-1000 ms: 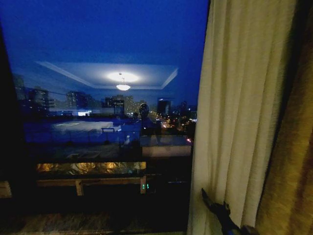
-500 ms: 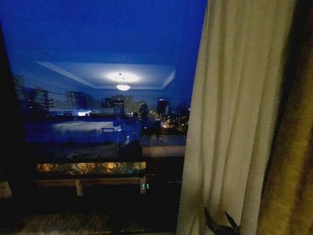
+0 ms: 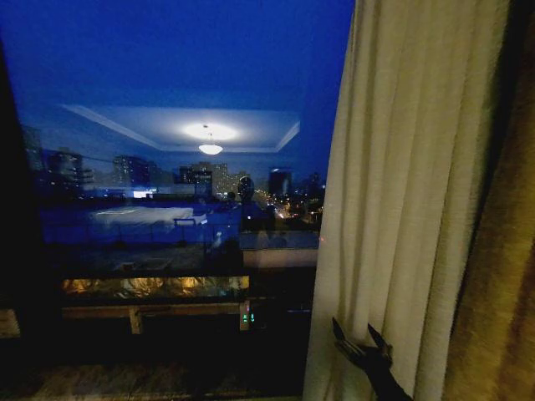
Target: Open the curtains by pulling them apart, changing their state from closed to fully open.
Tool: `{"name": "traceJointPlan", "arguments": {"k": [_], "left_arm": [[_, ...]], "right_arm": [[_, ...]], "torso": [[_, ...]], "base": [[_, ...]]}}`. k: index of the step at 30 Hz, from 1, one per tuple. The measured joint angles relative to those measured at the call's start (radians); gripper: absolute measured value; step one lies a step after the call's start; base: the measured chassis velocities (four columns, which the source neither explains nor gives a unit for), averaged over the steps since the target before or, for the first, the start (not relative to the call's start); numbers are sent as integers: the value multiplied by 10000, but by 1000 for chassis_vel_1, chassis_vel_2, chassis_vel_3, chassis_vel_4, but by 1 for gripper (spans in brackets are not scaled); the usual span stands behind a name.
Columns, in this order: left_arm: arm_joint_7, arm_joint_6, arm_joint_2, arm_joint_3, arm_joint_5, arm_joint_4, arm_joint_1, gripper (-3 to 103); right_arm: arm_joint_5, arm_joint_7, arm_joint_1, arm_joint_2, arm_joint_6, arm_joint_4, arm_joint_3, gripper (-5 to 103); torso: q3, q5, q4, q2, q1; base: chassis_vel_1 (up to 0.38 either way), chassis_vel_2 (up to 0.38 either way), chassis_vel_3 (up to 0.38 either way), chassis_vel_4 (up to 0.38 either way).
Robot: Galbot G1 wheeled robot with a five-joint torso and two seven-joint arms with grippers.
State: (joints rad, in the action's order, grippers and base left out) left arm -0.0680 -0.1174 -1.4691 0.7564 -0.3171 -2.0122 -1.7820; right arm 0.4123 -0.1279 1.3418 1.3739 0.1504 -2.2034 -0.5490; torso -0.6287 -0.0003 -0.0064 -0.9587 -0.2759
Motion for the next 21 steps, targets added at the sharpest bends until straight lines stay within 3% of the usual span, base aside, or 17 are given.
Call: {"name": "traceJointPlan", "arguments": {"k": [9,15,18,19,21], "left_arm": [[4,28,8,35,132,-72,-74,100],[8,59,-109,-123,309,-130,-20,100],[8,66,-137,-157,342,-157,-6,100],[8,70,-154,-172,354,-183,-4,100],[8,71,-160,-172,356,-192,-4,100]], "right_arm": [[-82,232,-655,0,25,1231,214,101],[-41,388,-628,0,1,1205,278,77],[-56,376,-618,0,7,1264,340,71],[-178,366,-591,0,9,1401,407,60],[-243,366,-577,0,9,1457,431,60]], "torso": [[0,2,-3,0,0],[0,0,-3,0,0],[0,-1,-3,0,1],[0,0,-4,-1,0],[0,0,-3,-1,0]], "base": [[0,0,0,0],[0,0,0,0],[0,0,0,0],[0,0,0,0],[0,0,0,0]]}}
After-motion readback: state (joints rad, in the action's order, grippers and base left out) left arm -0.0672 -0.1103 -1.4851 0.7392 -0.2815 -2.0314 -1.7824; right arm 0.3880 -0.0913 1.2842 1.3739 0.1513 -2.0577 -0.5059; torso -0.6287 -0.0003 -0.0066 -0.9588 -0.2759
